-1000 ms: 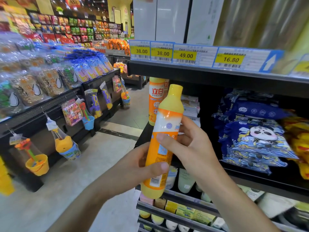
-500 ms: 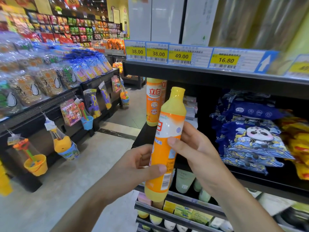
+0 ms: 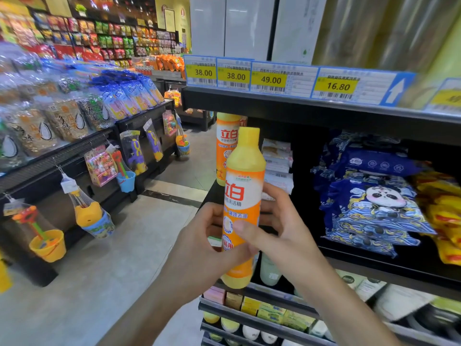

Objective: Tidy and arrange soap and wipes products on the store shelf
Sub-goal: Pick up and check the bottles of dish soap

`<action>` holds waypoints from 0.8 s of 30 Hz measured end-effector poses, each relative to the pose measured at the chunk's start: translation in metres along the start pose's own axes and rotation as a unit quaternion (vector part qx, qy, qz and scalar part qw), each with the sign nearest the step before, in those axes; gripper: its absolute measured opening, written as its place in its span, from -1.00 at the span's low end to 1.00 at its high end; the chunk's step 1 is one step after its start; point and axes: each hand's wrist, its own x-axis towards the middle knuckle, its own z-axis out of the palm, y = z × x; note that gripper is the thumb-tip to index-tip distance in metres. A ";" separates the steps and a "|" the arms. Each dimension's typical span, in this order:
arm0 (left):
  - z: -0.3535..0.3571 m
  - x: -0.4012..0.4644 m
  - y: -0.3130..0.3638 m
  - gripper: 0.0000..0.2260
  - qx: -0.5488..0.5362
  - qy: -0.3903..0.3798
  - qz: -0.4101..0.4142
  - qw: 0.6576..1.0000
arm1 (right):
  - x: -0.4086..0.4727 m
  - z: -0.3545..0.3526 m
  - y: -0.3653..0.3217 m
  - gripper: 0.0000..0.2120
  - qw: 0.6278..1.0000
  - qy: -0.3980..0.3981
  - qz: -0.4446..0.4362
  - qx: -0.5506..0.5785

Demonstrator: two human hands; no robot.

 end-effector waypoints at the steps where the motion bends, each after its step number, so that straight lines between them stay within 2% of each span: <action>1: 0.001 0.000 0.000 -0.55 0.006 0.008 0.002 1.000 | -0.001 0.002 0.003 -0.32 1.000 0.006 0.003 0.008; 5: 0.004 0.002 0.000 -0.50 0.029 0.025 0.001 0.999 | -0.004 0.008 0.008 -0.41 0.999 0.022 0.013 0.021; 8: 0.007 0.003 0.000 -0.49 0.038 0.034 0.001 0.999 | -0.002 0.011 0.008 -0.47 0.999 0.039 0.014 -0.010; 11: 0.007 0.003 -0.001 -0.50 0.017 0.013 -0.002 1.000 | 0.001 0.010 0.007 -0.52 0.997 0.059 -0.003 -0.059; 14: -0.004 0.008 -0.001 -0.39 0.017 -0.021 -0.005 1.000 | 0.007 -0.003 0.005 -0.59 0.989 0.113 -0.020 -0.097; 17: -0.022 0.018 -0.006 -0.41 0.162 0.028 0.024 0.986 | 0.017 -0.026 0.004 -0.64 0.974 0.176 -0.017 -0.138; 19: -0.031 0.030 -0.009 -0.51 0.329 0.076 0.057 0.940 | 0.024 -0.039 0.004 -0.63 0.966 0.200 -0.012 -0.163; 21: -0.034 0.043 -0.018 -0.53 0.442 0.078 0.060 0.892 | 0.029 -0.048 0.005 -0.55 0.955 0.222 -0.012 -0.196; 22: -0.033 0.048 -0.025 -0.52 0.459 0.060 0.051 0.885 | 0.032 -0.052 0.005 -0.53 0.950 0.232 -0.013 -0.209; 24: -0.031 0.054 -0.039 -0.53 0.432 0.016 0.034 0.901 | 0.036 -0.056 0.007 -0.51 0.942 0.249 -0.012 -0.224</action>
